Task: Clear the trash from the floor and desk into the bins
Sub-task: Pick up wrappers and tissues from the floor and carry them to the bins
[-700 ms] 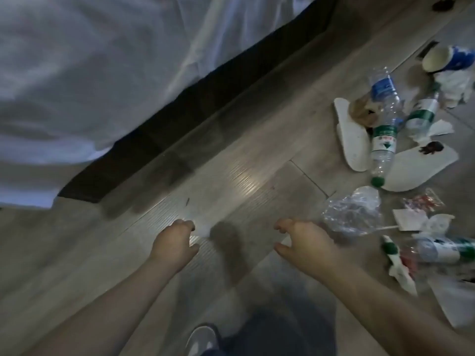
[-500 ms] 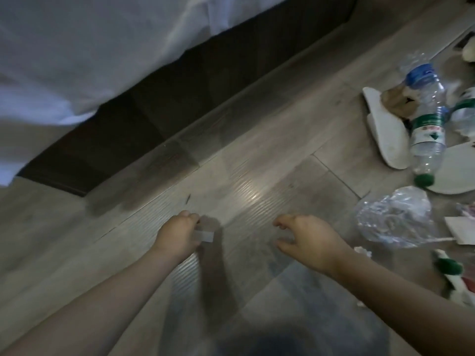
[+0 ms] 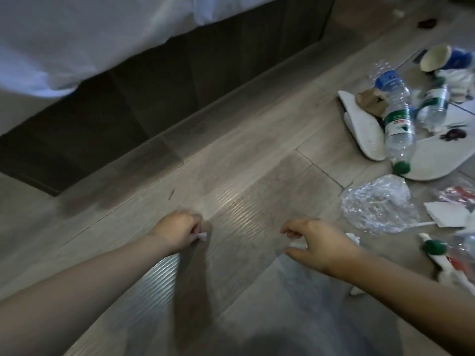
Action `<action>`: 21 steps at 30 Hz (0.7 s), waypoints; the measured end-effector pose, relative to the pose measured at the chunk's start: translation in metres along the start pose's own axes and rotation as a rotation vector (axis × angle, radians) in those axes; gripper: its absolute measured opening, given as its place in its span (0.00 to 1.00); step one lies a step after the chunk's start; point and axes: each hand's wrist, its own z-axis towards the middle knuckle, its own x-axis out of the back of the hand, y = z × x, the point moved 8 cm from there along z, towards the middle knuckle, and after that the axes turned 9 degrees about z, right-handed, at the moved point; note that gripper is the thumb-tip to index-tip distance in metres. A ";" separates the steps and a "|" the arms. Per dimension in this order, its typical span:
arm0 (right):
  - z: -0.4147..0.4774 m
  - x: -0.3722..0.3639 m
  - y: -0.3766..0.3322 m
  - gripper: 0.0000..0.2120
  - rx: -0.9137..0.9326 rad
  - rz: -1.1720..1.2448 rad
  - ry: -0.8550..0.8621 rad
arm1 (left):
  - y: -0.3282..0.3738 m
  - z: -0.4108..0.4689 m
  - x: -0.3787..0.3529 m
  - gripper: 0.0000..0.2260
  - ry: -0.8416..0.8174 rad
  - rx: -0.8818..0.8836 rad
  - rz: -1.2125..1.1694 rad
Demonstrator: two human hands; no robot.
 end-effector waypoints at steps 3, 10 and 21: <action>-0.014 0.012 0.019 0.19 -0.077 -0.023 0.028 | 0.027 0.005 0.017 0.08 0.067 -0.029 -0.083; -0.073 0.032 0.072 0.16 -0.276 0.002 0.103 | 0.127 0.019 0.055 0.06 0.076 -0.253 -0.116; -0.172 0.028 0.125 0.19 -0.435 -0.015 0.115 | 0.275 0.038 0.054 0.06 -0.061 -0.463 -0.185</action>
